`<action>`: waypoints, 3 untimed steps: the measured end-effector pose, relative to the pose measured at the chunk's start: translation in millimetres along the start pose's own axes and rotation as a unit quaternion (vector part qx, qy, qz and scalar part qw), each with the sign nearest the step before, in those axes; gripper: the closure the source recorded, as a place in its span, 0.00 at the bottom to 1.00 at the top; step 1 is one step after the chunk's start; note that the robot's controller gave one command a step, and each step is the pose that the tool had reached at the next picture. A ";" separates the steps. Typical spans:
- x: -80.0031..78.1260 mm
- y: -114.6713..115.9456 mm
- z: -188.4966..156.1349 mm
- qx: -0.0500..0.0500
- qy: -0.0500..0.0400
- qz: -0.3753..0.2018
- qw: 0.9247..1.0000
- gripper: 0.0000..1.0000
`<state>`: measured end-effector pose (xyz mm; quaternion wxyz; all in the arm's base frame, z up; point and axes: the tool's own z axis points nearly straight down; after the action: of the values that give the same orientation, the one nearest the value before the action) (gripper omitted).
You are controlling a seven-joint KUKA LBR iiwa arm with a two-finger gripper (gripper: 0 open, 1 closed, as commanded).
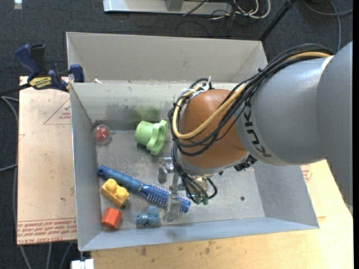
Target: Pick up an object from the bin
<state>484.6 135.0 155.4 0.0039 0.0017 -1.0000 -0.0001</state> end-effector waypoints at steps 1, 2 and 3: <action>-21.1 -12.9 89.3 0.000 -0.002 -0.044 0.999 0.00; -21.6 -13.5 86.2 0.001 -0.003 -0.042 0.999 1.00; -47.4 3.2 -1.3 -0.001 -0.009 -0.036 0.999 1.00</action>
Offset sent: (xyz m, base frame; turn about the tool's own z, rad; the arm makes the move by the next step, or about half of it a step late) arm 0.0209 -0.0122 -0.0854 -0.0888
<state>532.0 138.3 156.3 -0.0046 0.0380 -0.9993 -0.0014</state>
